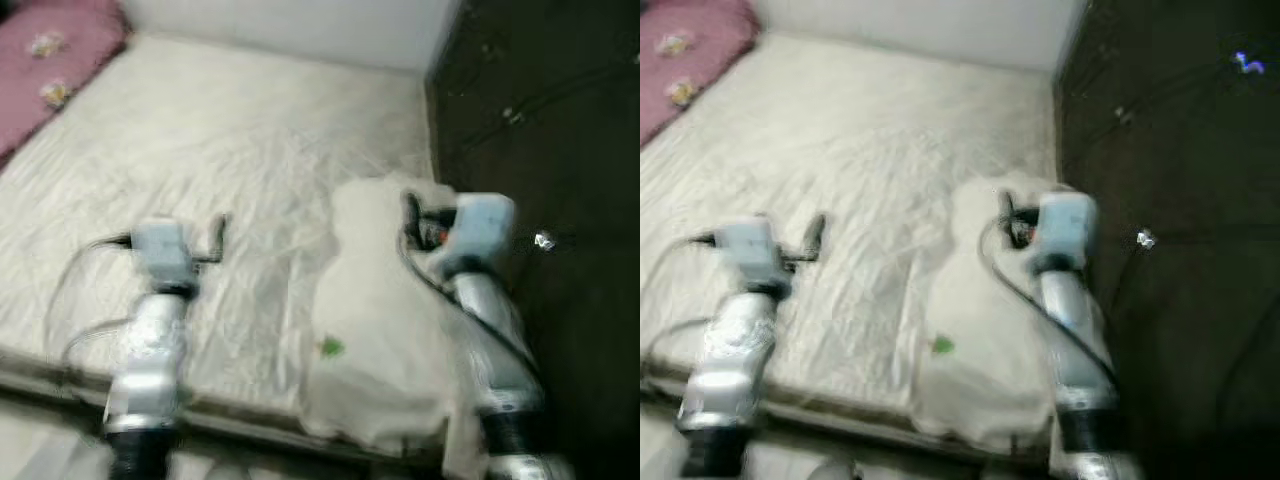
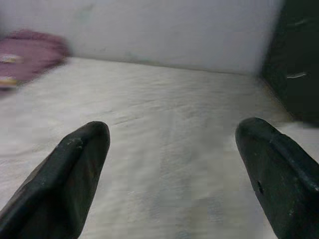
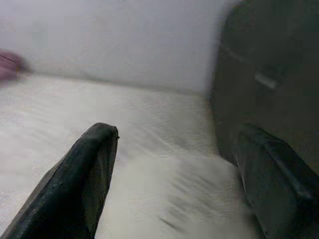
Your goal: Clean up the room
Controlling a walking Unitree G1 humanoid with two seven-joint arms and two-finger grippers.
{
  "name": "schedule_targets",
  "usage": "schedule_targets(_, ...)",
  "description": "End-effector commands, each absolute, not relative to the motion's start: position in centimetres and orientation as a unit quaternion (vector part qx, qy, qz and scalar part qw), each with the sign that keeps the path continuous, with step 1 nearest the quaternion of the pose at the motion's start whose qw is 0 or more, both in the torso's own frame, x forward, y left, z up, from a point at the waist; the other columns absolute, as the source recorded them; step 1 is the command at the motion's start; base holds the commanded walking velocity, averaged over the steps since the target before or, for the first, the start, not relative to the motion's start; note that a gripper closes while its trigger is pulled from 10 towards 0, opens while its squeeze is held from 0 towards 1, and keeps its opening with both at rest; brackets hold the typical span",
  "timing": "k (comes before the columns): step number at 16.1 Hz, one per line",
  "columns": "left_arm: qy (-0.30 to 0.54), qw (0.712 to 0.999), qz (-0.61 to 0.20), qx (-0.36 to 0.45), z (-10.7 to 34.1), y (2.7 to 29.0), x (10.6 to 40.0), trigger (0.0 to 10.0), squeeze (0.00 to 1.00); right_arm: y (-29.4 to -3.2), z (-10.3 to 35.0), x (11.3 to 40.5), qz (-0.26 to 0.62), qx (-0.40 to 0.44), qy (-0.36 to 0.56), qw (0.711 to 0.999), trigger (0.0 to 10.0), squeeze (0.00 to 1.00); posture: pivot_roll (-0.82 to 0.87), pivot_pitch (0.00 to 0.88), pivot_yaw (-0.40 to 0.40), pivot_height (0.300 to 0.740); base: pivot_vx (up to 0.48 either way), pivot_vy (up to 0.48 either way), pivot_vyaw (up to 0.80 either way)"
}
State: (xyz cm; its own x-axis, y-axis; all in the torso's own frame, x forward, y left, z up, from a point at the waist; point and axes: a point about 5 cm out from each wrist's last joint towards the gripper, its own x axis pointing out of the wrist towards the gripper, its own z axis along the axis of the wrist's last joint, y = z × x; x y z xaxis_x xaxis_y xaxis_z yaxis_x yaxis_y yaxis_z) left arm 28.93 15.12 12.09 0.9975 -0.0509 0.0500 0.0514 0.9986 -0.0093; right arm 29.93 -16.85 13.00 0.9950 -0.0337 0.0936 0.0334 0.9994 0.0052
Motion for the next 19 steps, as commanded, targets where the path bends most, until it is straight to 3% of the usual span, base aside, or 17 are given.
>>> schedule_targets(1, -0.018, 0.999, -0.029, 0.002, 11.78, 15.39, 28.65, 10.0, 0.0, -16.46, 13.17, 30.03, -0.013, 0.011, -0.047, 0.999, 10.0, 0.0, -0.01, 0.0, -0.062, 0.74, 0.0, 0.48, 0.0)
schedule_targets(4, -0.017, 0.999, -0.029, 0.001, 11.78, 15.4, 28.55, 10.0, 0.0, -16.41, 12.84, 29.79, -0.012, 0.012, -0.043, 0.999, 10.0, 0.0, -0.01, 0.0, -0.069, 0.74, 0.0, 0.48, -0.53)
schedule_targets(15, -0.017, 0.999, -0.03, -0.005, 11.77, 15.15, 28.64, 10.0, 0.0, -15.95, 12.95, 30.11, 0.001, 0.013, -0.047, 0.999, 10.0, 0.0, 0.0, 0.0, -0.07, 0.74, 0.0, 0.48, 0.0)
schedule_targets(16, -0.019, 0.999, -0.032, -0.003, 11.83, 15.08, 28.66, 10.0, 0.0, -15.83, 12.97, 30.12, 0.006, 0.017, -0.05, 0.999, 10.0, 0.96, 0.0, 0.0, -0.069, 0.74, 0.0, 0.48, 0.0)
schedule_targets(19, -0.018, 0.999, -0.033, -0.004, 11.83, 15.05, 28.68, 10.0, 0.0, -15.66, 13.03, 30.14, 0.01, 0.018, -0.052, 0.998, 10.0, 1.0, 0.0, 0.0, -0.068, 0.74, 0.0, 0.48, 0.0)
